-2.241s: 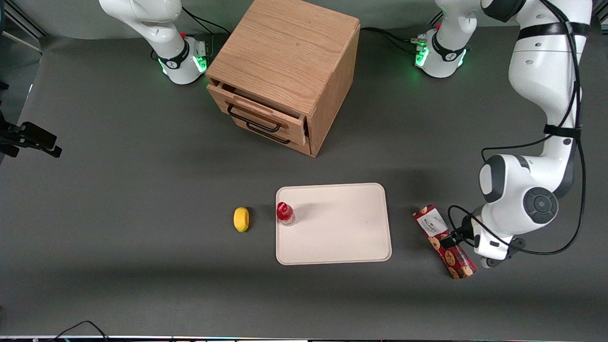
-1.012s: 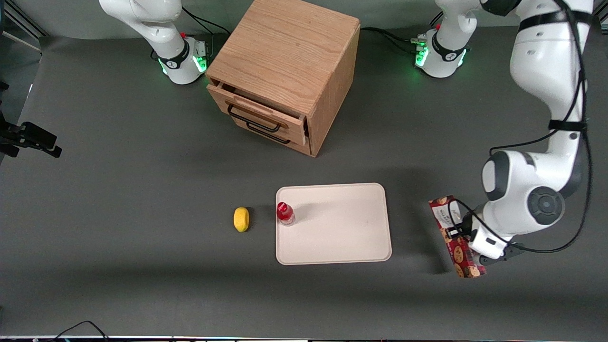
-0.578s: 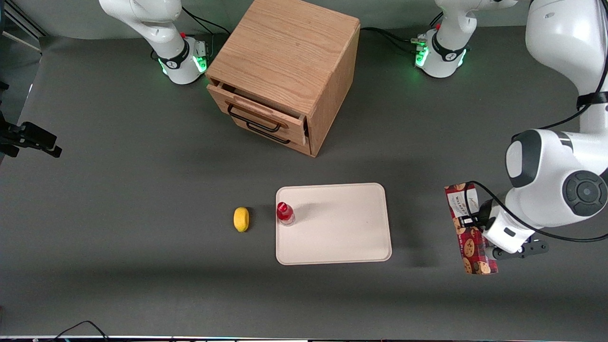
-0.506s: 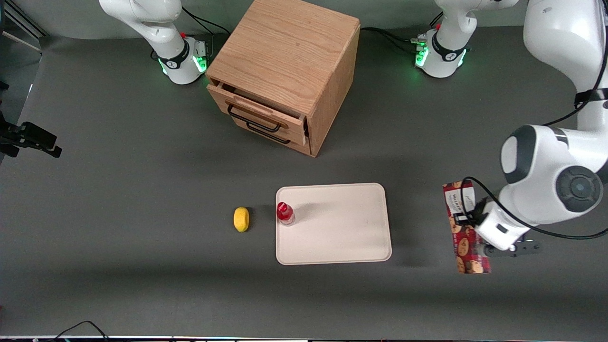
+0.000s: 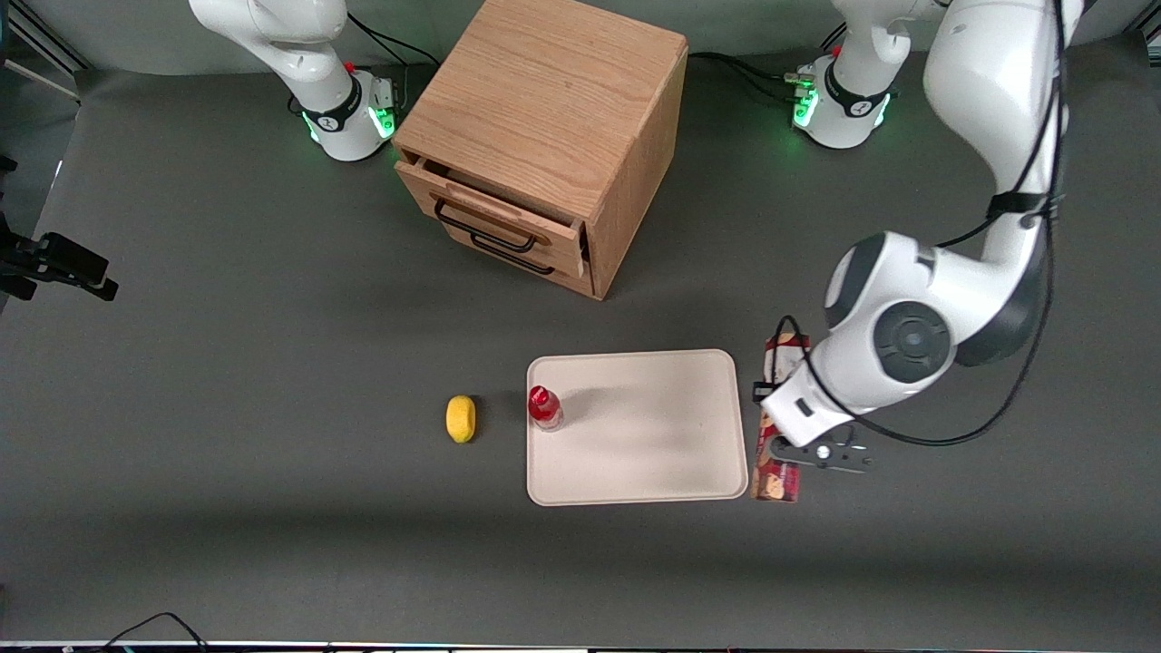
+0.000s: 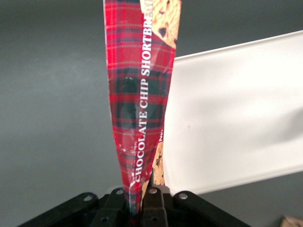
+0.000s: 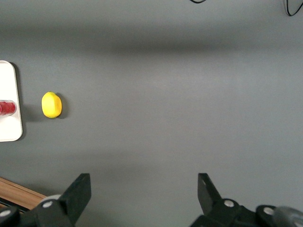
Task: Place red cookie box on tray
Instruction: 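Lift the box and carry it toward the white tray, then lower the held box onto the tray beside its rim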
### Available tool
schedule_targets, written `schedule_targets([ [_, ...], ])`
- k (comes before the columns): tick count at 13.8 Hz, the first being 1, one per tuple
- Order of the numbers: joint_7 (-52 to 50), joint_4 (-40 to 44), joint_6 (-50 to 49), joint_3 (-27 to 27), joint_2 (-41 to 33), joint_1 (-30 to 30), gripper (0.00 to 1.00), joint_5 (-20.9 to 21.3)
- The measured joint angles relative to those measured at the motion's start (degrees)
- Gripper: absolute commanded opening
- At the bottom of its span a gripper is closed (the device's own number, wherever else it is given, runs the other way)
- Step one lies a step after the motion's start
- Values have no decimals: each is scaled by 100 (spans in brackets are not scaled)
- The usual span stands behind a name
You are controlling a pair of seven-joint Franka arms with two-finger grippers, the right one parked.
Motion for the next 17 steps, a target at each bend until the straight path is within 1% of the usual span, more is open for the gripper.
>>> schedule_targets([
  [3,-778,-82,498,-11,443,-300,0,270],
  [5,-1076,-243,855,-13,604,-403,0,387],
  [11,-1706,-810,1691,-11,763,-425,0,441],
  [12,-1747,-847,1710,-10,763,-426,32,442],
  [13,-1769,-860,1717,-9,763,-426,99,442],
  [17,-1781,-870,1955,15,755,-420,100,448],
])
